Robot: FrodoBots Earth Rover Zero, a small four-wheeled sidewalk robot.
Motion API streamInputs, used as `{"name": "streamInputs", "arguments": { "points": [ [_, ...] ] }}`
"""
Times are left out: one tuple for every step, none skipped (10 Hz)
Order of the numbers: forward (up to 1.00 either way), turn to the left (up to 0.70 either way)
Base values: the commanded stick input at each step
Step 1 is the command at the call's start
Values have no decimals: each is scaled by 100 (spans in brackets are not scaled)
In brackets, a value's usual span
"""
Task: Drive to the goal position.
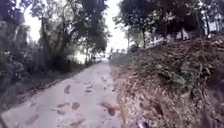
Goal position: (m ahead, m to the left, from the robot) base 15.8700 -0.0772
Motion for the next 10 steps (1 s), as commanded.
{"name": "streamInputs", "arguments": {
  "points": [
    [50, 0],
    [50, 0],
    [50, 0],
    [50, 0],
    [50, 0],
    [50, 0],
    [50, 0],
    [50, 0],
    [50, 0],
    [50, 0]
  ]
}}
